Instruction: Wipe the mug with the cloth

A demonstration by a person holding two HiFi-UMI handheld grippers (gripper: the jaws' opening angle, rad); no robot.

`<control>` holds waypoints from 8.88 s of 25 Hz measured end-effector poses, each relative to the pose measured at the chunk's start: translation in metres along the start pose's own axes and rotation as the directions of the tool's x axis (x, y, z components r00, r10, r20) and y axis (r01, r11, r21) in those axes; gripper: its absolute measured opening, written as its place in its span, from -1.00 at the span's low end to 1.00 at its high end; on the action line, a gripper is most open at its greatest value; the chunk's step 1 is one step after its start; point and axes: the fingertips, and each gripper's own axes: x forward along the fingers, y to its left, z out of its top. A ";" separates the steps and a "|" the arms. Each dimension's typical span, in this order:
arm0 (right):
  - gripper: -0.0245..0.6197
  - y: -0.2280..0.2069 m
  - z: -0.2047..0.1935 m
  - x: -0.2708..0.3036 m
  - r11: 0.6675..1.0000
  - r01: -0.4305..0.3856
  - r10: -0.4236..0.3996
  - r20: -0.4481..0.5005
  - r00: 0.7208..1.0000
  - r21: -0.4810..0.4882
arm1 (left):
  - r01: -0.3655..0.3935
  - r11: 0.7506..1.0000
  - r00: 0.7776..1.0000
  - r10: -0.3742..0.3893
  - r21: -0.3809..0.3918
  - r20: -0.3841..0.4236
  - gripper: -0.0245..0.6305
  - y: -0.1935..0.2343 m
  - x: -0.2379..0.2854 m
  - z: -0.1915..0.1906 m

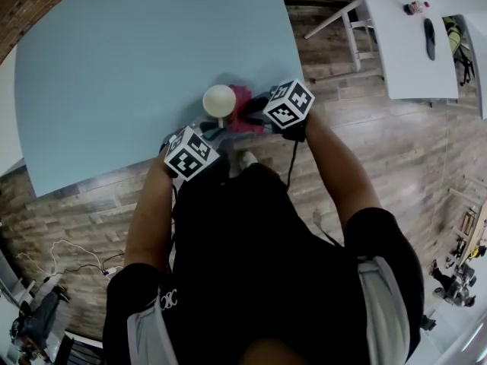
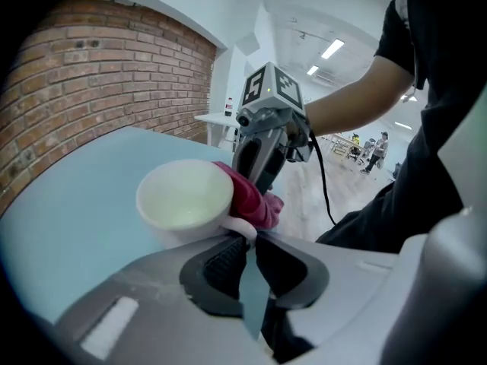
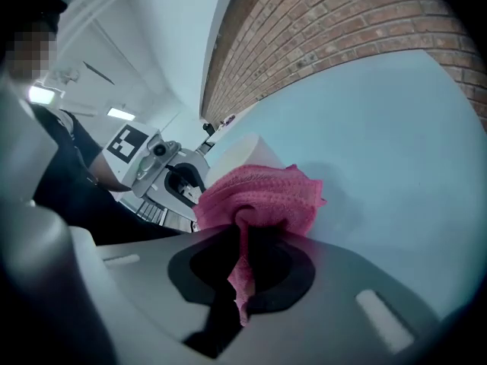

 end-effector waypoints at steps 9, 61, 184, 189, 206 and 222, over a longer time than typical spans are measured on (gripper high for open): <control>-0.81 0.003 0.009 0.003 0.993 0.118 -0.119 0.143 0.983 0.014 | -0.056 0.997 0.993 0.060 -0.048 0.105 -0.69 0.006 0.004 0.019; -0.81 -0.049 0.034 -0.017 0.910 0.365 -0.406 0.238 0.882 0.197 | -0.142 0.975 0.979 0.113 0.169 0.170 0.18 0.092 -0.017 0.015; -0.81 0.012 0.010 0.038 0.882 0.410 -0.381 0.160 0.911 -0.232 | -0.252 0.954 0.968 0.250 0.161 0.034 0.02 0.063 -0.003 0.003; -0.81 0.010 0.020 0.043 0.870 0.421 -0.390 0.162 0.906 -0.258 | -0.259 0.934 0.963 0.270 0.248 -0.010 -0.62 0.048 0.011 -0.009; -0.81 0.037 0.015 -0.020 0.878 0.465 -0.388 0.398 0.832 -0.116 | -0.426 0.831 0.820 0.522 -0.356 0.236 -0.91 0.039 -0.080 -0.032; -0.81 0.067 -0.014 -0.104 0.837 0.537 -0.405 0.545 0.734 -0.101 | -0.507 0.684 0.680 0.692 -0.525 0.243 -0.91 -0.018 -0.114 -0.028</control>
